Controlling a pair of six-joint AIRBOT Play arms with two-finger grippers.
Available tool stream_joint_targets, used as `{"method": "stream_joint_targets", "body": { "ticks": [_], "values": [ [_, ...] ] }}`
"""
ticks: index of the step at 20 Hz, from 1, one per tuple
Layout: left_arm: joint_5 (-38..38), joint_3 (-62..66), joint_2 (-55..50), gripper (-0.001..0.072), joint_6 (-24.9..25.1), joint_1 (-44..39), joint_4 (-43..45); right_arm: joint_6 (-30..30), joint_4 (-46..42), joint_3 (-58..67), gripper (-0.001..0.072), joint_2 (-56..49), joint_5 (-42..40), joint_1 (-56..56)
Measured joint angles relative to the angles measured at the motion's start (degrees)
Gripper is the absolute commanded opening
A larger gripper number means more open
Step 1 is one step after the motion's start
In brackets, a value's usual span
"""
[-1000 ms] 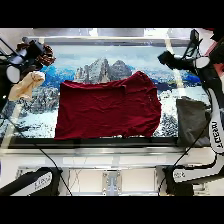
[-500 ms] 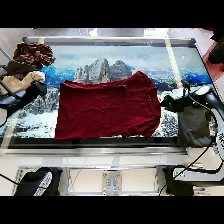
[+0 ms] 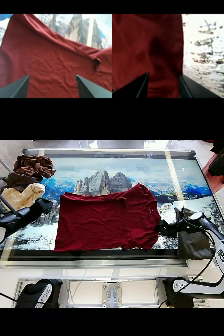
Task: Fold the shirts.
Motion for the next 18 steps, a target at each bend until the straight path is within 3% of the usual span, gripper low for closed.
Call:
{"method": "stream_joint_targets", "body": {
  "ticks": [7, 12, 15, 18],
  "values": [
    [-0.92, -0.04, 0.09, 0.0645, 0.24, 0.0, -0.85, -2.49, 0.66, 1.84, 0.0439, 6.91, -2.69, -1.99],
    [-0.46, -0.04, 0.11, 0.0645, 0.39, 0.0, -0.92, -2.03, -3.78, 4.66, 0.046, 17.75, 3.02, -7.78],
    [-0.37, -0.04, 0.11, 0.0645, 0.42, 0.0, -0.96, -1.88, -3.04, -1.05, 0.0485, 20.61, 4.59, -11.04],
    [-0.22, -0.04, 0.11, 0.0645, 0.42, 0.0, -1.03, -4.02, 3.58, -10.08, 0.0485, 21.46, 0.74, -13.0]
  ]
}}
